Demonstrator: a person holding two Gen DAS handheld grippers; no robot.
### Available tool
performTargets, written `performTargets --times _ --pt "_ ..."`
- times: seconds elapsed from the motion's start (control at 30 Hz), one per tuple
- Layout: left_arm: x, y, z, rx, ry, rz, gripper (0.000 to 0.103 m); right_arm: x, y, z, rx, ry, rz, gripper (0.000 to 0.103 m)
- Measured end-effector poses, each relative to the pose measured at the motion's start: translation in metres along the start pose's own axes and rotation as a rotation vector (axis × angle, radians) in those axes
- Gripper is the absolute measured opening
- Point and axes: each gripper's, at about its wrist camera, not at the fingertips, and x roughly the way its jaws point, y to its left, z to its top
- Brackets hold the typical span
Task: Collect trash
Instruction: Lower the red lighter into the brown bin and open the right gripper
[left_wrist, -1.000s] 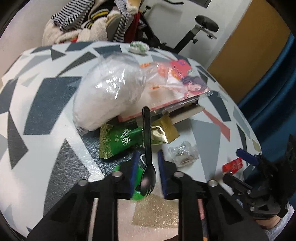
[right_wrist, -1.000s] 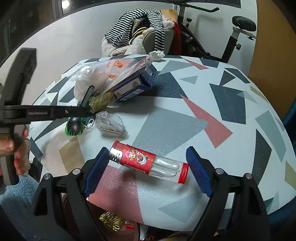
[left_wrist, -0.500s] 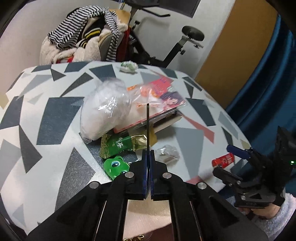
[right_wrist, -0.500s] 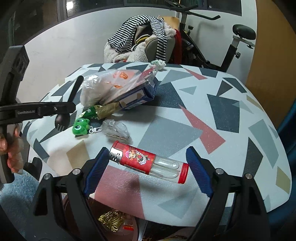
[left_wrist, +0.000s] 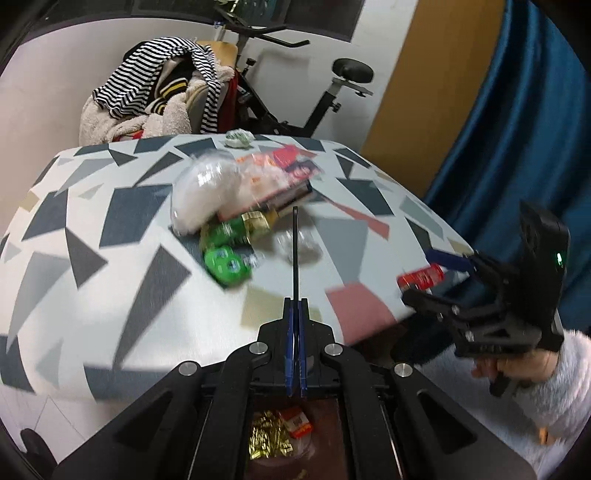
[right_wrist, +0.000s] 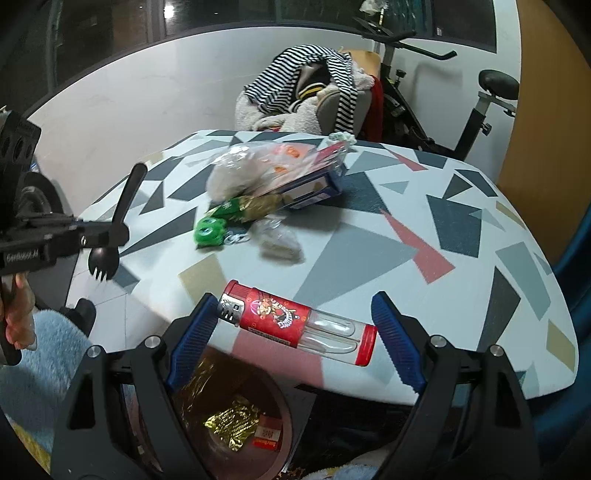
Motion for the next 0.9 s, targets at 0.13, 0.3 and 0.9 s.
performTargets --times 0.13,0.3,0.9 --pt "-0.005 -0.007 -0.034 0.019 0.032 -0.018 0.003 -0.005 0.008 -0.014 0.007 0.001 0.016 0.084" --pt "0.005 -0.005 -0.078 -0.013 0.107 -0.014 0.003 -0.006 0.018 -0.039 0.044 0.011 0.037 0.084" --pt "0.028 -0.003 -0.113 -0.016 0.160 0.043 0.007 0.018 0.027 -0.077 0.079 0.064 0.038 0.084"
